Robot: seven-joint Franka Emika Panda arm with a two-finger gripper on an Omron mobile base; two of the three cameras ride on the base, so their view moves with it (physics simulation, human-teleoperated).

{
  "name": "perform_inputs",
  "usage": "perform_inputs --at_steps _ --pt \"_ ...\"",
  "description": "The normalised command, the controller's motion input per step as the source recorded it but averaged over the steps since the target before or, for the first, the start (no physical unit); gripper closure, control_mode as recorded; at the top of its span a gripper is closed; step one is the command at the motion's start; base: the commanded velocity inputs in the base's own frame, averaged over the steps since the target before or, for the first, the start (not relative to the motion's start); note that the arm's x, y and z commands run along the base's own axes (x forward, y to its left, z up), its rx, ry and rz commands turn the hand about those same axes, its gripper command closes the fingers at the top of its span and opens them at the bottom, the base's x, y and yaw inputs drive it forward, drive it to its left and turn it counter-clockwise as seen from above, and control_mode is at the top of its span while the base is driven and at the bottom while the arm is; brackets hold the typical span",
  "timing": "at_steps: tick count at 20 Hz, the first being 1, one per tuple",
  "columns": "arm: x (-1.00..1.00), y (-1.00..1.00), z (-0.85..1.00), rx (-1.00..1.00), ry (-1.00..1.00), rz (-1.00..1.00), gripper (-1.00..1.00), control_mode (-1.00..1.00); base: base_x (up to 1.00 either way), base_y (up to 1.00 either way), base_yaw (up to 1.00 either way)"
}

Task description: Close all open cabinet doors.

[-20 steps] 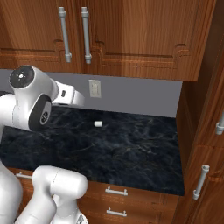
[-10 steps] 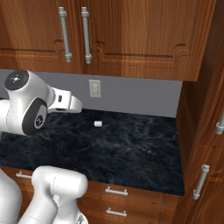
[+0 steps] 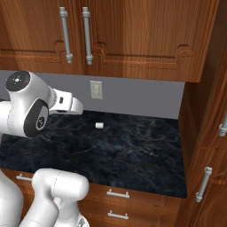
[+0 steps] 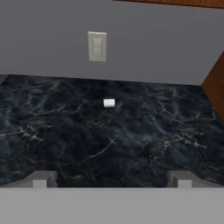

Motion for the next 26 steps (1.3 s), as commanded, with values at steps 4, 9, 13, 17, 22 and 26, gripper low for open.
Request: perform_inputs --at_steps 4,9,13,17,22,26 --pt "0.0 0.0 0.0 0.0 0.0 0.0 -1.0 -1.0 0.0 0.0 0.0" --pt "0.0 0.0 0.0 0.0 0.0 0.0 -1.0 -1.0 0.0 0.0 0.0" --pt "0.0 0.0 0.0 0.0 0.0 0.0 -1.0 -1.0 0.0 0.0 0.0" --pt "0.0 0.0 0.0 0.0 0.0 0.0 -1.0 -1.0 0.0 0.0 0.0" --pt "0.0 0.0 0.0 0.0 0.0 0.0 -1.0 -1.0 0.0 0.0 0.0" --pt "0.0 0.0 0.0 0.0 0.0 0.0 -1.0 1.0 0.0 0.0 0.0"
